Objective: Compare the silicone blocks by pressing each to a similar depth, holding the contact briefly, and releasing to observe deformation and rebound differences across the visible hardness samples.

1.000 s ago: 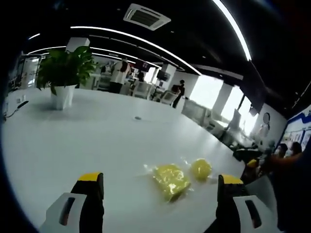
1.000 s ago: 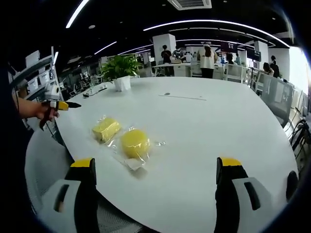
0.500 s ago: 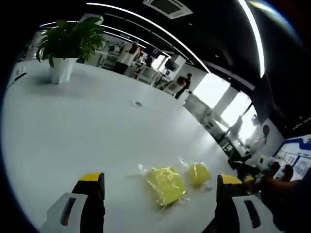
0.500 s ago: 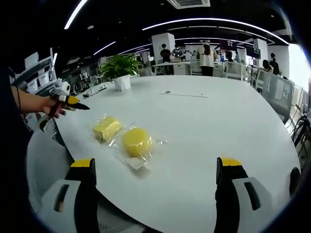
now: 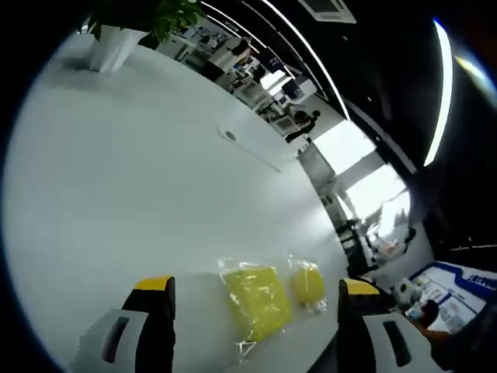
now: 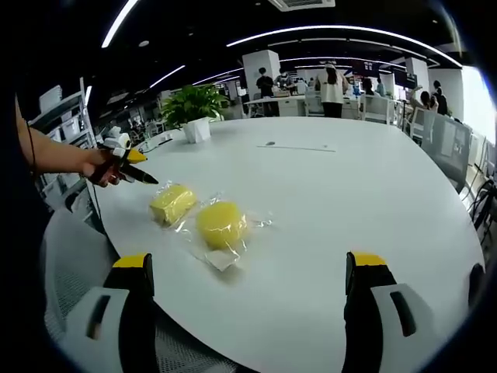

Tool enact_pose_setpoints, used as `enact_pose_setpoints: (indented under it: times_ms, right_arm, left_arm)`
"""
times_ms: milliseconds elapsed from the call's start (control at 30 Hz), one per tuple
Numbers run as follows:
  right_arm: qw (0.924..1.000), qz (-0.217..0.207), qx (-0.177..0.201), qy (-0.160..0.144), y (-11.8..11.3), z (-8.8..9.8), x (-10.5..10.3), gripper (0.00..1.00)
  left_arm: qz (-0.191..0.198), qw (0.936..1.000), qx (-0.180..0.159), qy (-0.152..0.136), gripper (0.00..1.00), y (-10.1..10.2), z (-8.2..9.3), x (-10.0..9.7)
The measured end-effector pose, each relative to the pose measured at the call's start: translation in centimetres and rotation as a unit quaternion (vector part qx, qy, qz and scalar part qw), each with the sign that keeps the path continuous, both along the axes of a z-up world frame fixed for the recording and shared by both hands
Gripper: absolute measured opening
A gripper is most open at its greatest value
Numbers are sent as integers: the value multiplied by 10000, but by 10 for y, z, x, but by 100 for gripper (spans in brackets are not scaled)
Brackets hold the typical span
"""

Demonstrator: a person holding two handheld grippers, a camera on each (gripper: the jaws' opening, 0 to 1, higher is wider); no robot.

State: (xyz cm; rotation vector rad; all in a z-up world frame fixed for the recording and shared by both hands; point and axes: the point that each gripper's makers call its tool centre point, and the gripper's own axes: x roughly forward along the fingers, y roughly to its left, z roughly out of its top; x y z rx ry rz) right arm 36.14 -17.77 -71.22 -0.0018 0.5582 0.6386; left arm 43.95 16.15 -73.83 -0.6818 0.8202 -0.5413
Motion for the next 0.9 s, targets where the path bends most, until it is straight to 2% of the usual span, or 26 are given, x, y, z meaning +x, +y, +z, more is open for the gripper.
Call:
enact_pose_setpoints:
  times_ms: [233,367,467,533,767,900]
  right_arm:
    - [10000,25,-16,50,-1,-3,-1,96]
    - [10000,7,-19,69,-3,-4,0,96]
    - [10000,-9,-11,83,-4,-5,0,96]
    - [9999,-26,4,97,-4,-5,-1,96]
    - [9999,-42,5,137,-5,-8,-2,96]
    - [9998,-42,1,180,-6,-12,-3,96]
  left_arm:
    - [-223,9992,-173,293,76,-7,-16,6]
    - [-118,9976,-428,522,64,-9,-21,11]
    - [-48,9973,-524,516,58,-7,-25,15]
    - [71,9954,-687,669,51,-8,-28,17]
    - [-118,9934,-697,904,29,-17,-41,9]
    - [-82,9927,-695,981,20,-18,-43,10]
